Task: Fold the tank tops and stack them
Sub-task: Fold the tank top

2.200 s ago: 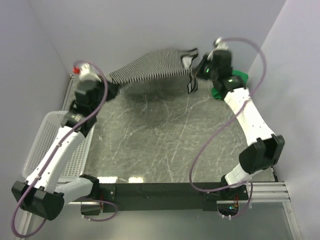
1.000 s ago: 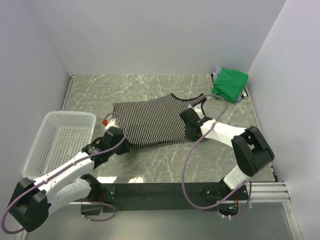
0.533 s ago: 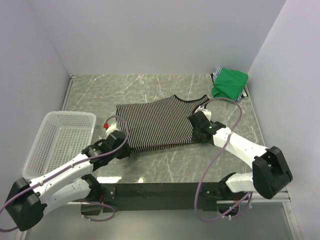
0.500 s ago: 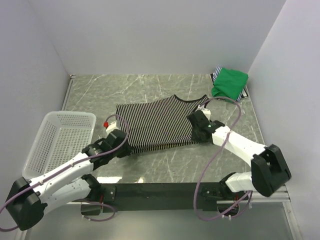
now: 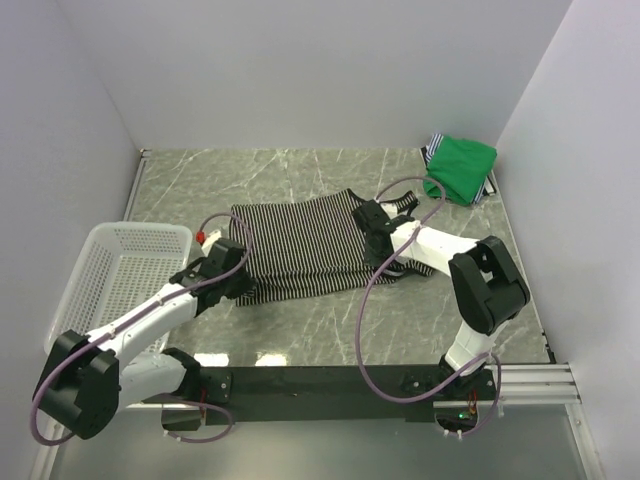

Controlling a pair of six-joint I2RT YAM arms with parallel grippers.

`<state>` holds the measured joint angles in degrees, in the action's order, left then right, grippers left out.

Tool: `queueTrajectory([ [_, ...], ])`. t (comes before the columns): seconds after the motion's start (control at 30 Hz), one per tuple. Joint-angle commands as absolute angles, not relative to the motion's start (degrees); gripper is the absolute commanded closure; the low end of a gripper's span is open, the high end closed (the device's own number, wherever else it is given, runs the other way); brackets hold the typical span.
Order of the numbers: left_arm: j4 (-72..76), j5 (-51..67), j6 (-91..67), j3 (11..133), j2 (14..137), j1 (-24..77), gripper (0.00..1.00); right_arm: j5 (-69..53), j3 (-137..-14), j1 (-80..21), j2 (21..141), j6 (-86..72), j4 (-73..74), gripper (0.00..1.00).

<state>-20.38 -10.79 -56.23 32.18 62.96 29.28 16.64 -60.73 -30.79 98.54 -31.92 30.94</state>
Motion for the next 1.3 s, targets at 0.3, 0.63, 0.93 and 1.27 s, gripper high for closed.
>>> queueTrajectory([
  [0.3, -18.72, -8.00, -49.75, 37.17, 67.59, 22.07, 0.99, 21.80, -67.67, -29.27, 99.49, -31.55, 30.50, 0.94],
  [0.63, -18.55, -6.86, -47.55, 40.17, 72.86, 18.72, 0.99, 20.92, -74.52, -28.30, 106.52, -29.80, 30.67, 0.94],
  [0.93, -16.26, -5.71, -48.43, 40.43, 76.20, 16.00, 0.82, 21.53, -75.41, -28.21, 108.37, -29.62, 30.41, 0.90],
  [1.27, -20.91, -9.14, -48.16, 45.00, 71.90, 13.62, 0.46, 22.68, -73.21, -27.25, 103.55, -29.18, 26.90, 0.58],
])
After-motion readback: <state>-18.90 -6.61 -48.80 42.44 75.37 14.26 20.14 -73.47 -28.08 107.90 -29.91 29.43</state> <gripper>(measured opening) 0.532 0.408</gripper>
